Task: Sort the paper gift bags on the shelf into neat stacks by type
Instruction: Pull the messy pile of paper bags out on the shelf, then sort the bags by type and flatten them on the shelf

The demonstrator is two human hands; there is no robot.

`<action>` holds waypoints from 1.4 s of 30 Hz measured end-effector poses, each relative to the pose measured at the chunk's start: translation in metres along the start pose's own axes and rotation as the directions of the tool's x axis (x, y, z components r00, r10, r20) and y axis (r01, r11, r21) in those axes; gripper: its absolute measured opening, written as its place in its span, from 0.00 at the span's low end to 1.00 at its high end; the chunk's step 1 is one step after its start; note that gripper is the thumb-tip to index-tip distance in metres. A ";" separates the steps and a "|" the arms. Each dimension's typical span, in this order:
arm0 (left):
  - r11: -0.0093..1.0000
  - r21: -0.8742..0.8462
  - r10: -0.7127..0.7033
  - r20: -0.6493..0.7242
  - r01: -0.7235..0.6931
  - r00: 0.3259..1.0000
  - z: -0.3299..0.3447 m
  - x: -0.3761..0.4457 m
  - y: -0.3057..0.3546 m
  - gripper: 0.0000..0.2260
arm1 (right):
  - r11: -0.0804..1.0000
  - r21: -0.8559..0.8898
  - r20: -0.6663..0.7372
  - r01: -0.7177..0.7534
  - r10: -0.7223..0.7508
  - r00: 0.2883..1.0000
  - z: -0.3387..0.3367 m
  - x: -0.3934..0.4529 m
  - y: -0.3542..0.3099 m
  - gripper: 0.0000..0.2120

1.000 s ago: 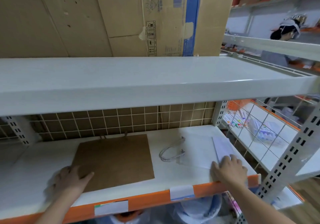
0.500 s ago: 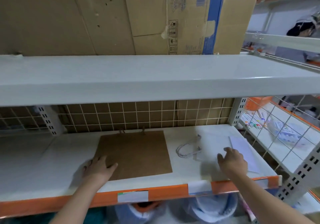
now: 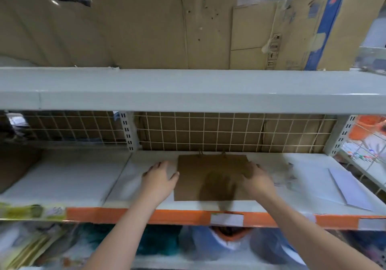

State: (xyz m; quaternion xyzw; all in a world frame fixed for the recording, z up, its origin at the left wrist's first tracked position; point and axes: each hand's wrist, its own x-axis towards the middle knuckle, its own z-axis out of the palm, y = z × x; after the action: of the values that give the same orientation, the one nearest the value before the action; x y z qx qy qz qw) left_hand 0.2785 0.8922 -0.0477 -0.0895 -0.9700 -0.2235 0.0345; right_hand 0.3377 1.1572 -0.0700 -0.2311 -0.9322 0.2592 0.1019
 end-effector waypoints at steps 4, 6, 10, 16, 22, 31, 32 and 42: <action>1.000 -0.015 0.019 -0.001 -0.019 1.000 -0.037 -0.013 -0.052 0.26 | 0.999 0.031 0.004 0.045 -0.045 0.999 0.020 -0.034 -0.063 0.23; 1.000 -0.016 0.019 -0.005 -0.019 1.000 -0.053 -0.020 -0.084 0.25 | 0.995 0.072 0.019 0.072 -0.073 0.997 0.033 -0.054 -0.093 0.23; 1.000 0.000 0.008 -0.016 -0.008 1.000 -0.087 -0.036 -0.148 0.23 | 0.982 0.123 0.054 0.143 -0.151 0.987 0.066 -0.087 -0.151 0.22; 0.998 -0.042 -0.047 -0.055 0.045 0.997 -0.137 -0.059 -0.233 0.21 | 0.969 0.126 0.121 0.211 -0.227 0.966 0.115 -0.124 -0.233 0.22; 0.987 -0.091 -0.137 -0.095 0.129 0.986 -0.176 -0.068 -0.312 0.20 | 0.959 0.125 0.208 0.253 -0.275 0.939 0.163 -0.142 -0.306 0.22; 0.965 -0.112 -0.254 -0.185 0.237 0.949 -0.212 -0.051 -0.420 0.17 | 0.924 0.132 0.305 0.359 -0.382 0.872 0.243 -0.143 -0.414 0.21; 0.965 -0.103 -0.258 -0.189 0.242 0.947 -0.217 -0.046 -0.432 0.17 | 0.922 0.136 0.311 0.362 -0.386 0.868 0.252 -0.141 -0.425 0.21; 0.949 -0.087 -0.316 -0.214 0.304 0.924 -0.278 0.011 -0.555 0.15 | 0.912 0.108 0.401 0.395 -0.403 0.823 0.331 -0.114 -0.552 0.24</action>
State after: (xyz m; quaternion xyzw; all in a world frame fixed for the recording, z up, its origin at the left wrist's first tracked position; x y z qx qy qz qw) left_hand 0.1702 0.2811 -0.0337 0.0902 -0.9555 -0.2600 0.1063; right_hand 0.1265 0.5389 -0.0648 0.0303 -0.9572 0.2844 -0.0440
